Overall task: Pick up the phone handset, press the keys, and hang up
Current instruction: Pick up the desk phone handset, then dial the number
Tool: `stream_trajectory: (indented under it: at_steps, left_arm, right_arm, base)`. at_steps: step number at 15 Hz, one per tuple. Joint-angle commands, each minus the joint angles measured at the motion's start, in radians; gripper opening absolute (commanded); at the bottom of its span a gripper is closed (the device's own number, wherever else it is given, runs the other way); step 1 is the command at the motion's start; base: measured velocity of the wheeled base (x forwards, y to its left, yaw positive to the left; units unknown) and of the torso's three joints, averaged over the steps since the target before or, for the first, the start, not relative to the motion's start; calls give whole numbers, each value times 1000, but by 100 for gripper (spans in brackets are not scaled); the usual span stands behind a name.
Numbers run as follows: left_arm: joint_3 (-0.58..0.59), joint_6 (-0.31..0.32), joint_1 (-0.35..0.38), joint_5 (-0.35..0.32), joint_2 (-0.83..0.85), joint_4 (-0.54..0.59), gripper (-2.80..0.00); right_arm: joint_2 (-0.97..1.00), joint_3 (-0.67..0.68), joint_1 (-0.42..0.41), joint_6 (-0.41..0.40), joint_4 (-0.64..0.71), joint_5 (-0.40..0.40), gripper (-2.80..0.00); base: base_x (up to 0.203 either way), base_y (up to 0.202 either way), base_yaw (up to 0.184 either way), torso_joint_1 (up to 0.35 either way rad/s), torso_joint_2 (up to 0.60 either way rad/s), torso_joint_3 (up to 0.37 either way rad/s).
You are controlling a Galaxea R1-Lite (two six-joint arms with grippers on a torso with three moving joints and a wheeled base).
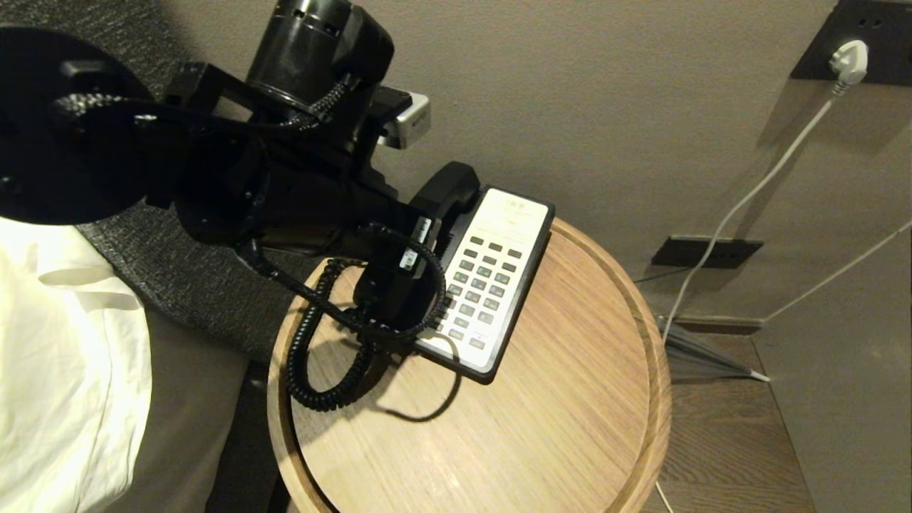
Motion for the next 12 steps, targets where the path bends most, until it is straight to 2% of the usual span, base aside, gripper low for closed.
stream_trajectory:
  at_steps: [1, 3, 7, 12]
  left_arm:
    - [-1, -18, -11, 16, -46, -2, -280]
    - [-3, -69, -19, 45, -83, 1, -280]
    - [35, -133, -19, 58, -217, 13, -280]
    - [172, -442, -41, 102, -452, 14, -280]
  right_arm:
    - [1, 21, 0, 0, 0, -1, -280]
    - [1, 21, 0, 0, -1, -1, -280]
    - [1, 21, 0, 0, 0, -1, -280]
    - [1, 21, 0, 0, 0, 1, -280]
  base:
    - [0, 0, 0, 0, 0, 0]
    - [0, 0, 0, 0, 0, 0]
    - [0, 0, 0, 0, 0, 0]
    - [0, 0, 0, 0, 0, 0]
